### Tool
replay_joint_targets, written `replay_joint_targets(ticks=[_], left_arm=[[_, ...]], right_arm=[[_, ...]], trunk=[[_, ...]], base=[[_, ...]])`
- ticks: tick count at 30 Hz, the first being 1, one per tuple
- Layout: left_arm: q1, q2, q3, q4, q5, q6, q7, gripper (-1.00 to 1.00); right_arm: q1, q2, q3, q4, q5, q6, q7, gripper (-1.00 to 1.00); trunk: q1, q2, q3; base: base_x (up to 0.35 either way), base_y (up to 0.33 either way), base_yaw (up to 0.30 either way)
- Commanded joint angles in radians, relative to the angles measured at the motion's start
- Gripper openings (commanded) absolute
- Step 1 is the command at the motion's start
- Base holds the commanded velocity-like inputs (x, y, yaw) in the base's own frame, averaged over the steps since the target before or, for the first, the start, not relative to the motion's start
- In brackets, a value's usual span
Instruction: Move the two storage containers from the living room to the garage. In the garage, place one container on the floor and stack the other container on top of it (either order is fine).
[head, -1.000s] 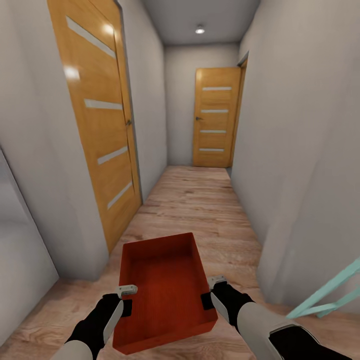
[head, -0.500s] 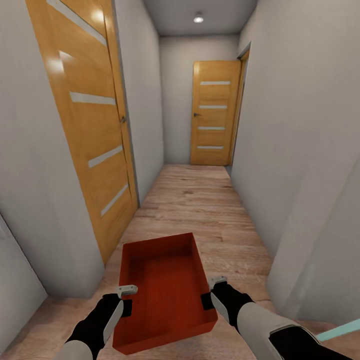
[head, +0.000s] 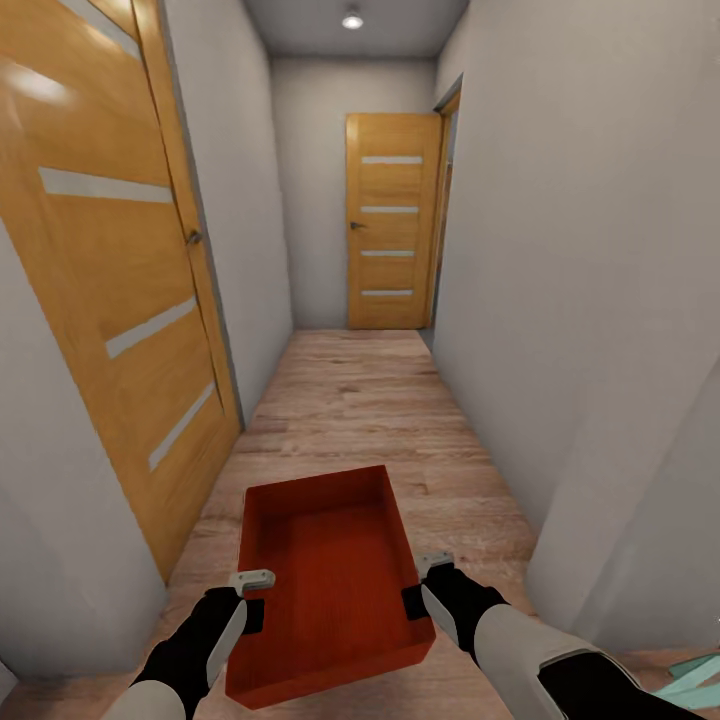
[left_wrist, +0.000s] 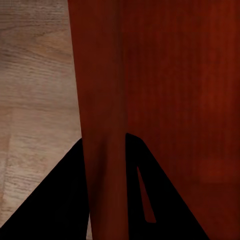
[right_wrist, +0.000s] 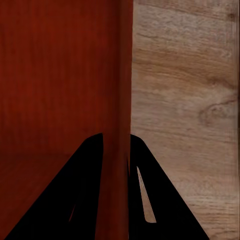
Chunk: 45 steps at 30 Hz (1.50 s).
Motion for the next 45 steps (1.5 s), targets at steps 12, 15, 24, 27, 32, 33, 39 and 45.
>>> replay_joint_targets(ticks=[12, 15, 24, 27, 32, 33, 39, 45], left_arm=[[0.001, 0.003, -0.017, 0.001, 0.048, -0.004, -0.004, -1.0], [0.001, 0.003, -0.017, 0.001, 0.048, -0.004, -0.004, -1.0], [0.001, 0.003, -0.017, 0.001, 0.048, -0.004, -0.004, -1.0], [0.001, 0.003, -0.017, 0.001, 0.048, -0.004, -0.004, -1.0], [0.001, 0.003, -0.017, 0.001, 0.048, -0.004, -0.004, -1.0], [0.001, 0.003, -0.017, 0.001, 0.048, -0.004, -0.004, -1.0], [0.001, 0.003, -0.017, 0.001, 0.048, -0.004, -0.004, -1.0], [0.001, 0.003, -0.017, 0.001, 0.048, -0.004, -0.004, -1.0]], right_arm=[[-0.008, 0.0, 0.008, -0.002, 0.012, 0.008, 0.0, -1.0], [-0.008, 0.0, 0.008, -0.002, 0.012, 0.008, 0.0, -1.0], [-0.008, 0.0, 0.009, -0.002, 0.012, 0.008, 0.0, -1.0], [-0.008, 0.0, 0.009, -0.002, 0.012, 0.006, 0.0, -1.0], [-0.008, 0.0, 0.008, -0.002, 0.012, 0.006, 0.0, -1.0], [-0.008, 0.0, 0.008, -0.002, 0.012, 0.006, 0.0, -1.0], [-0.008, 0.0, 0.008, -0.002, 0.012, 0.006, 0.0, -1.0], [-0.008, 0.0, 0.008, -0.002, 0.012, 0.006, 0.0, -1.0]], trunk=[[0.0, 0.0, -0.006], [0.0, 0.0, -0.006], [0.0, 0.0, -0.006], [0.0, 0.0, -0.006], [0.0, 0.0, -0.006], [0.0, 0.0, -0.006], [0.0, 0.0, -0.006], [0.0, 0.0, -0.006]], base=[[0.341, 0.146, -0.249], [0.341, 0.146, -0.027], [0.341, 0.146, -0.002], [0.341, 0.146, 0.0], [0.341, 0.146, 0.0], [0.341, 0.146, 0.0], [0.341, 0.144, 0.0], [0.341, 0.112, 0.0]])
